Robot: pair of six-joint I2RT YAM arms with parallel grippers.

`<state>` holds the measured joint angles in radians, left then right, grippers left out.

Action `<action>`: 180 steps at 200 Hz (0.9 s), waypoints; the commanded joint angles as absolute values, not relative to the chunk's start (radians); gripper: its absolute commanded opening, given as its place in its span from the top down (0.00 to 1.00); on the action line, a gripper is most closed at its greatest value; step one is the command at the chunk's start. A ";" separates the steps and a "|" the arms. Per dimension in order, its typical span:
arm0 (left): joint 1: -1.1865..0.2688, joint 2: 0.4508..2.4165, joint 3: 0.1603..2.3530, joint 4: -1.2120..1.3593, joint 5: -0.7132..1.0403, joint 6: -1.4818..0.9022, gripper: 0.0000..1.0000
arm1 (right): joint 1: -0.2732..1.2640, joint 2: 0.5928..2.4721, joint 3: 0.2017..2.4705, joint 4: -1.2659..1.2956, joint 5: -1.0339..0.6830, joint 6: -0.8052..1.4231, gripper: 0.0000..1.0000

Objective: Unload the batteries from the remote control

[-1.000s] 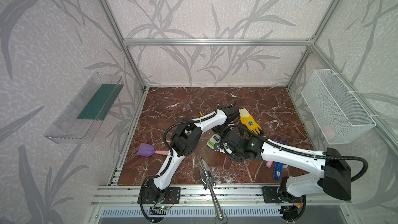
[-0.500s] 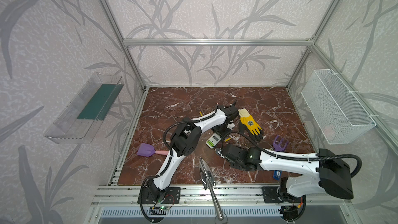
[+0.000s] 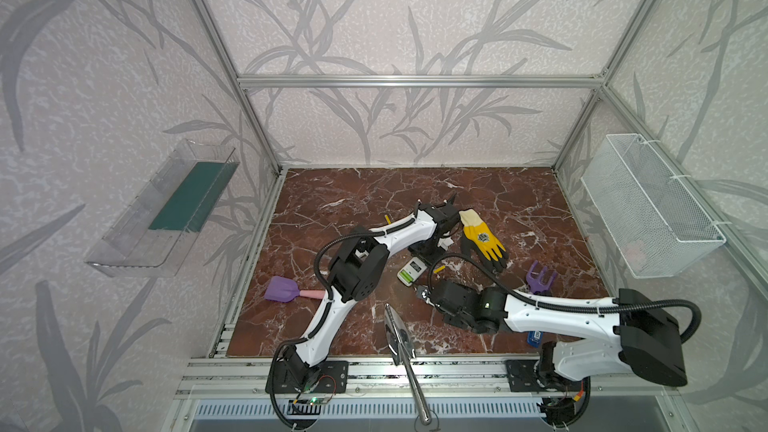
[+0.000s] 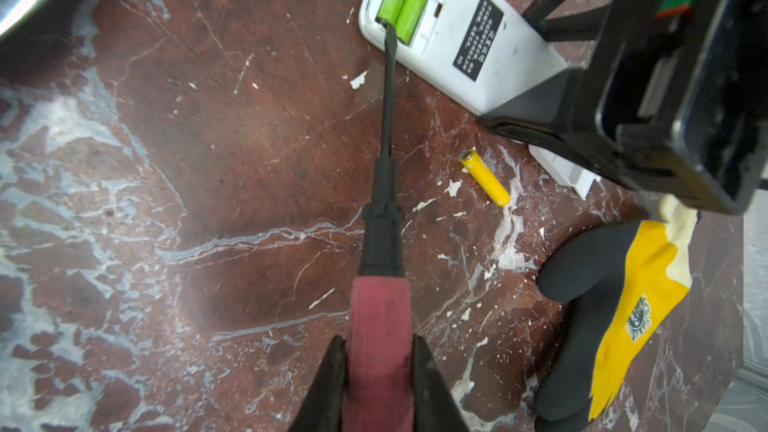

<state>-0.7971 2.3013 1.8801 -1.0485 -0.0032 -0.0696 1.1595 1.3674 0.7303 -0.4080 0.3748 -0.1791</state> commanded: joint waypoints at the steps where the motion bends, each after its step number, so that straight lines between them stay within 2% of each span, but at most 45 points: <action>1: -0.812 2.387 1.812 -1.052 0.087 -0.136 0.93 | 1.176 1.413 0.721 -0.160 0.294 -0.126 1.00; 107: -0.805 2.384 1.787 -1.014 0.163 -0.143 0.94 | 1.181 1.401 0.579 0.063 0.295 0.000 1.00; 180: -0.801 2.387 1.773 -1.000 0.179 -0.146 0.94 | 1.180 1.432 0.561 0.100 0.319 0.031 1.00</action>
